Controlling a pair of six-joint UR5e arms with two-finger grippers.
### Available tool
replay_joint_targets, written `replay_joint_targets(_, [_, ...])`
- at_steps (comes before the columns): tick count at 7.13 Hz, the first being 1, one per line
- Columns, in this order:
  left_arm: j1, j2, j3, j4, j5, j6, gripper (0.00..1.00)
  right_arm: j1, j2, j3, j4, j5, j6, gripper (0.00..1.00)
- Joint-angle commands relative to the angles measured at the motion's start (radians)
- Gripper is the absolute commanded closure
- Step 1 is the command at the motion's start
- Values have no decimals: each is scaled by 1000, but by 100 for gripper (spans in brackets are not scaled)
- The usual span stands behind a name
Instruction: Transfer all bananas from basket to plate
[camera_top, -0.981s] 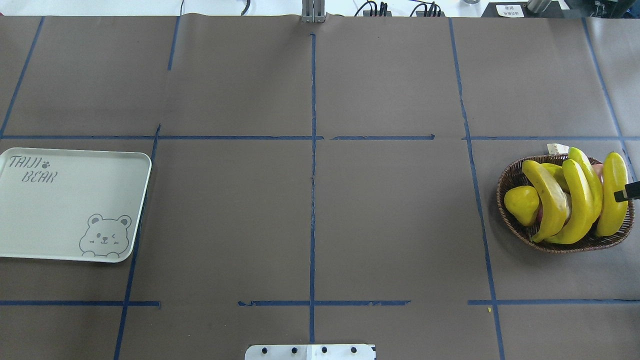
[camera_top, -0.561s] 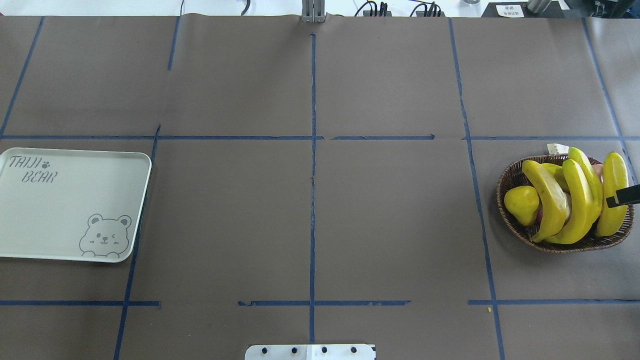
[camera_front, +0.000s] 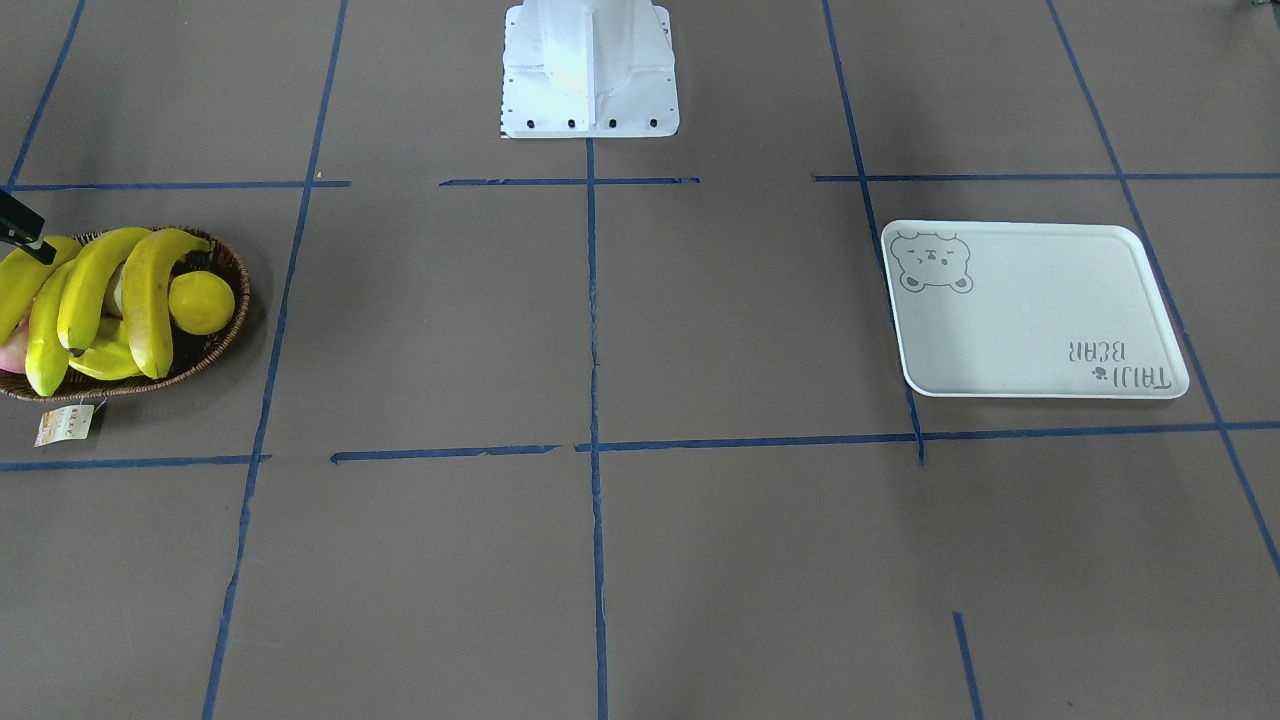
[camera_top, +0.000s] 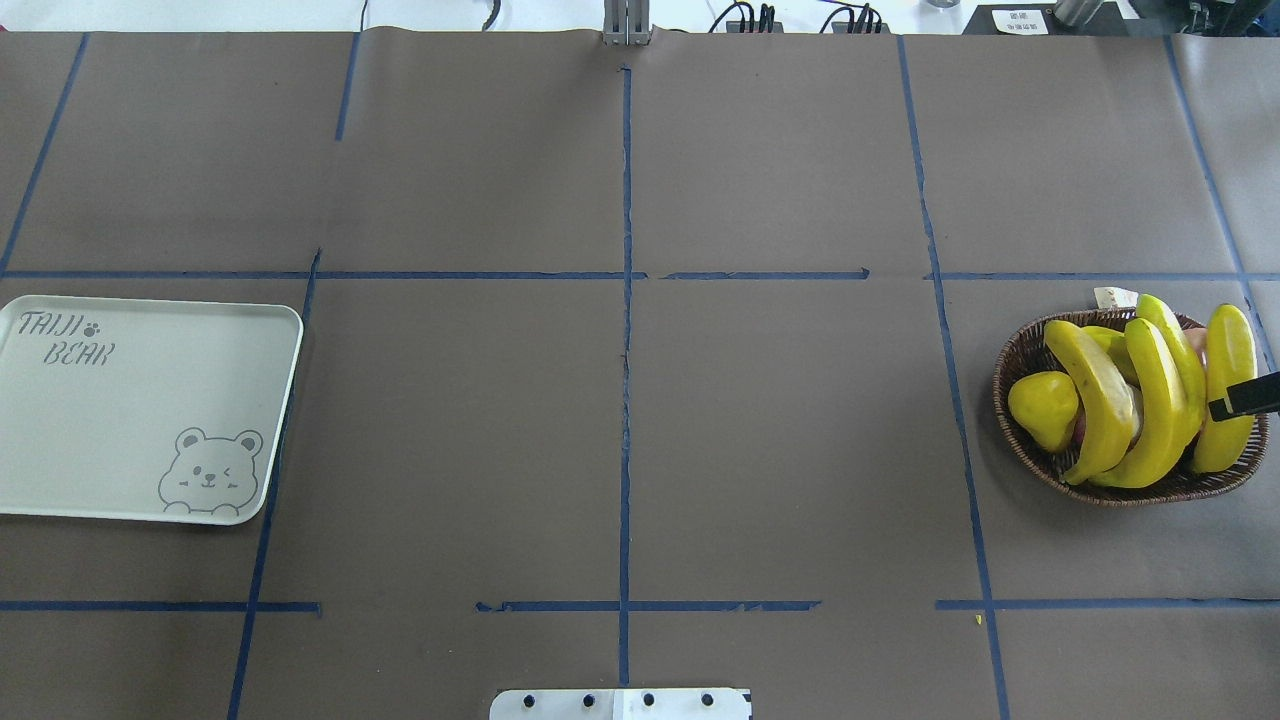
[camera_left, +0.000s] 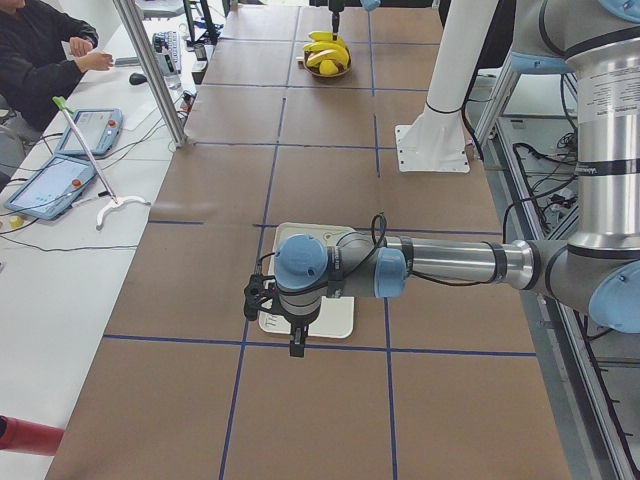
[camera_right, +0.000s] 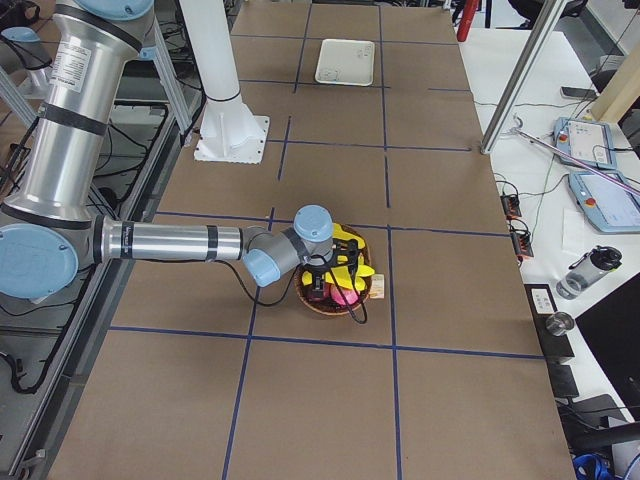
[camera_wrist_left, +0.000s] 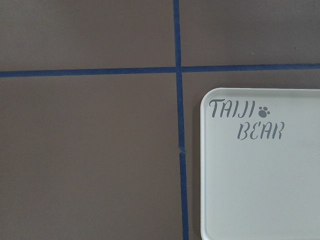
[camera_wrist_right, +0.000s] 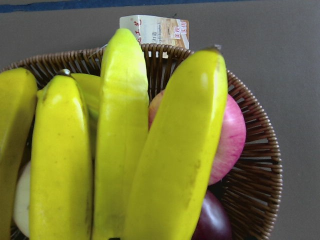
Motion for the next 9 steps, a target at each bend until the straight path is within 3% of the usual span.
replay_joint_targets(1, [0, 0, 0, 0, 0, 0, 0, 0, 1, -2, 1, -1, -1, 61])
replay_joint_targets(2, [0, 0, 0, 0, 0, 0, 0, 1, -1, 3, 6, 1, -3, 85])
replay_joint_targets(3, [0, -2, 0, 0, 0, -2, 0, 6, -7, 11, 9, 1, -6, 95])
replay_joint_targets(5, [0, -9, 0, 2, 0, -3, 0, 68, -13, 33, 6, 41, -14, 100])
replay_joint_targets(6, [0, -12, -2, 2, -5, -3, 0, 119, -30, 49, 4, 108, -20, 100])
replay_joint_targets(9, [0, -24, 0, 3, -20, -5, 0, 208, -91, 161, -11, 169, -28, 100])
